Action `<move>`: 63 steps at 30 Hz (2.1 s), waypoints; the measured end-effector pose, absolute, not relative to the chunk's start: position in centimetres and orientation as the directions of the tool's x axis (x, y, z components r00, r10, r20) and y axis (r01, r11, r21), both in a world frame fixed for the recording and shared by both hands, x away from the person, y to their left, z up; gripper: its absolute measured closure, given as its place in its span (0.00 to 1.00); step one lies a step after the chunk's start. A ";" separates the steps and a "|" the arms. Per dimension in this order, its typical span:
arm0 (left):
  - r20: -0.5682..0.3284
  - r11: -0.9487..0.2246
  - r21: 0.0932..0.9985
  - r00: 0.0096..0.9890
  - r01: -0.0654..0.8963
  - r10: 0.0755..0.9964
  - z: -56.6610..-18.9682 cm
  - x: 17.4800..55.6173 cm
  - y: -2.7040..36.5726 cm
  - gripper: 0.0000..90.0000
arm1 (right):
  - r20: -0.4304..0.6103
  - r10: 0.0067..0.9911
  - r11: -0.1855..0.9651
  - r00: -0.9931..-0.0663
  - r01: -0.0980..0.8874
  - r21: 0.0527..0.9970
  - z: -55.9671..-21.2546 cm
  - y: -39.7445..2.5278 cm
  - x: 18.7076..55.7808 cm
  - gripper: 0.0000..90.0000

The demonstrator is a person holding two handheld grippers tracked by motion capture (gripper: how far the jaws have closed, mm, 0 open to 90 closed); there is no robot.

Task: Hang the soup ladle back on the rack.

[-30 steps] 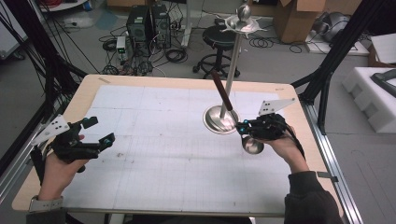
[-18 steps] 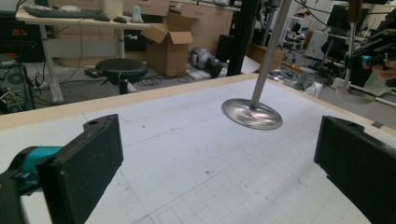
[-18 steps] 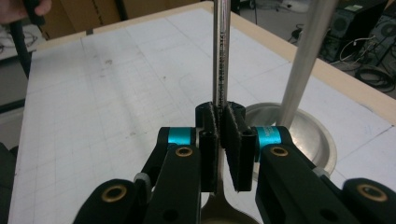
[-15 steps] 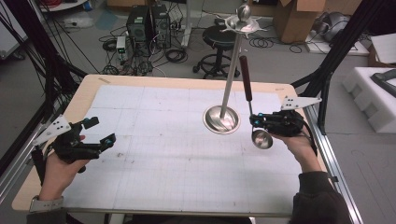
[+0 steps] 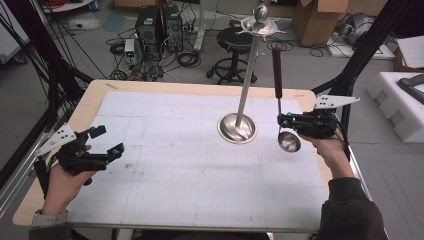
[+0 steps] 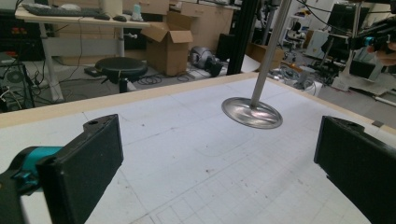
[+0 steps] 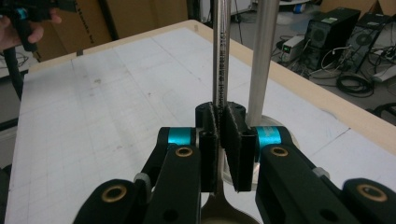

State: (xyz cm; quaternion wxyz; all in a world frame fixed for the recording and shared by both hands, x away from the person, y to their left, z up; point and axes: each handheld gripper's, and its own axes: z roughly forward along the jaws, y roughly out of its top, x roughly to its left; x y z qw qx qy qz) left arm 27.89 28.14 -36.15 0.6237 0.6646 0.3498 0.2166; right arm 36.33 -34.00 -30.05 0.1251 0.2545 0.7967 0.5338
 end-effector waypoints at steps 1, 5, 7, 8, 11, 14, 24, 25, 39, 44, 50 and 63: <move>-0.150 0.025 0.981 0.661 0.195 0.736 -36.1 27.9 28.1 0.02 | 0.068 0.540 0.297 -0.839 0.265 0.917 -29.9 -34.1 36.4 0.94; -0.151 0.026 0.981 0.662 0.195 0.734 -36.1 27.9 28.2 0.02 | 0.090 0.539 0.259 -0.838 0.266 0.929 -29.5 -34.4 36.5 0.94; -0.150 0.024 0.981 0.661 0.195 0.735 -36.1 27.9 28.2 0.02 | 0.093 0.545 0.245 -0.834 0.264 0.933 -29.3 -34.8 36.8 0.94; -0.150 0.024 0.981 0.661 0.195 0.735 -36.1 27.9 28.2 0.02 | 0.100 0.547 0.236 -0.831 0.268 0.934 -29.2 -34.9 36.9 0.94; -0.155 0.031 0.980 0.665 0.194 0.731 -36.1 27.9 28.2 0.02 | 0.111 0.560 0.223 -0.821 0.279 0.934 -28.9 -35.2 37.3 0.94; -0.154 0.028 0.980 0.663 0.197 0.733 -36.2 27.9 28.1 0.02 | 0.120 0.570 0.206 -0.813 0.283 0.937 -28.4 -35.5 37.6 0.94; -0.162 0.038 0.979 0.661 0.199 0.733 -36.2 27.9 28.3 0.02 | 0.141 0.571 0.199 -0.809 0.302 0.932 -27.8 -35.2 38.6 0.94; -0.162 0.038 0.979 0.660 0.198 0.734 -36.2 27.9 28.4 0.02 | 0.144 0.570 0.197 -0.809 0.305 0.932 -27.8 -35.1 38.6 0.94; -0.157 0.028 0.979 0.661 0.201 0.734 -36.3 27.9 28.3 0.02 | 0.156 0.562 0.203 -0.812 0.318 0.926 -28.1 -34.7 39.1 0.94; -0.158 0.028 0.979 0.659 0.202 0.735 -36.3 27.9 28.4 0.02 | 0.155 0.561 0.205 -0.813 0.318 0.926 -28.2 -34.3 39.3 0.94; -0.157 0.026 0.979 0.659 0.203 0.735 -36.3 27.9 28.4 0.02 | 0.150 0.554 0.214 -0.819 0.314 0.925 -28.1 -33.6 39.5 0.94; -0.156 0.018 0.977 0.659 0.211 0.735 -36.5 28.0 28.3 0.02 | 0.151 0.553 0.230 -0.820 0.324 0.918 -28.4 -32.5 40.1 0.94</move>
